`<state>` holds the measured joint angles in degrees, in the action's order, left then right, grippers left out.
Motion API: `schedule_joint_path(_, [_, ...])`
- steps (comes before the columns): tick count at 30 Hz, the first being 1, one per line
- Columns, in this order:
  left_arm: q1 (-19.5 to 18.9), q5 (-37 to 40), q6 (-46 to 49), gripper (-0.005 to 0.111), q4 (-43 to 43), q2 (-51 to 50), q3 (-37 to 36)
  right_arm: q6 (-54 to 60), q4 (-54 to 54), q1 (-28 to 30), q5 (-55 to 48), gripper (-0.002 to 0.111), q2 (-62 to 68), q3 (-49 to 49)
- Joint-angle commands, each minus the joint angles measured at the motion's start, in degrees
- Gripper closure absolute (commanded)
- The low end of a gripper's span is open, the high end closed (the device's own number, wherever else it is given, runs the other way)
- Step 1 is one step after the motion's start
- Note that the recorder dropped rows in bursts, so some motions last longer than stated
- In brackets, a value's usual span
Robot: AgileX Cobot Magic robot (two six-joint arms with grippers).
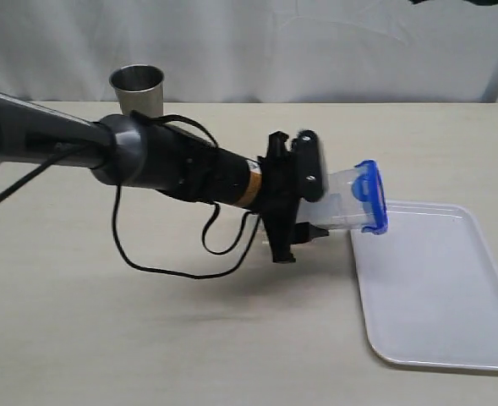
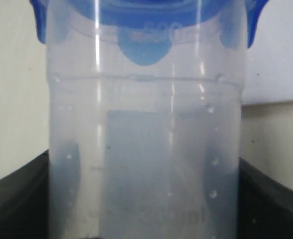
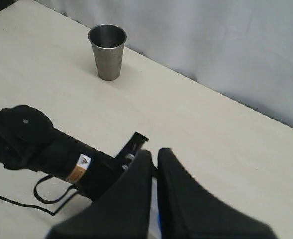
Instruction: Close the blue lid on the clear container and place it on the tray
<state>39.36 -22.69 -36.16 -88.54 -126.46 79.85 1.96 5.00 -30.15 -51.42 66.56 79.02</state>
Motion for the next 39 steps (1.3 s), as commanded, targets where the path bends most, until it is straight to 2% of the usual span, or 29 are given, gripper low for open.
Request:
schedule_joint_path(1, [7.2,15.0,-0.2,0.107,-11.4,1.1,5.2,-0.9,0.6,0.2,0.4,0.104,-4.5,-3.2])
schedule_joint_path(4, [10.5,22.7,4.3,0.107,-11.4,1.1,7.1,-1.1,0.6,0.2,0.4,0.104,-6.8,-4.6])
schedule_joint_path(8, [13.4,30.1,16.2,0.107,-11.4,1.1,9.0,-1.2,0.6,0.2,0.6,0.104,-9.4,-6.0])
schedule_joint_path(11, [14.5,33.1,29.2,0.107,-11.4,1.1,9.0,-1.2,0.6,0.2,0.6,0.104,-11.1,-7.0])
schedule_joint_path(15, [14.6,33.7,38.4,0.107,-11.4,1.1,9.0,-1.4,0.6,0.2,1.7,0.104,-12.8,-8.8])
schedule_joint_path(24, [14.6,33.7,41.3,0.107,-11.4,1.1,9.0,-1.5,0.4,0.2,2.7,0.104,-13.4,-10.1])
schedule_joint_path(29, [14.6,33.6,49.0,0.107,-11.4,1.1,9.0,-1.5,0.4,0.2,2.8,0.104,-13.4,-10.1])
schedule_joint_path(32, [14.6,33.6,50.0,0.107,-11.4,1.1,9.0,-1.5,0.4,0.2,3.0,0.104,-13.4,-10.1])
schedule_joint_path(35, [14.6,31.3,46.8,0.107,-11.4,1.1,9.0,-1.5,0.4,0.2,3.0,0.104,-13.4,-10.1])
schedule_joint_path(39, [14.6,22.3,34.5,0.107,-9.5,1.2,9.0,-1.5,0.4,0.2,3.0,0.104,-13.4,-10.1])
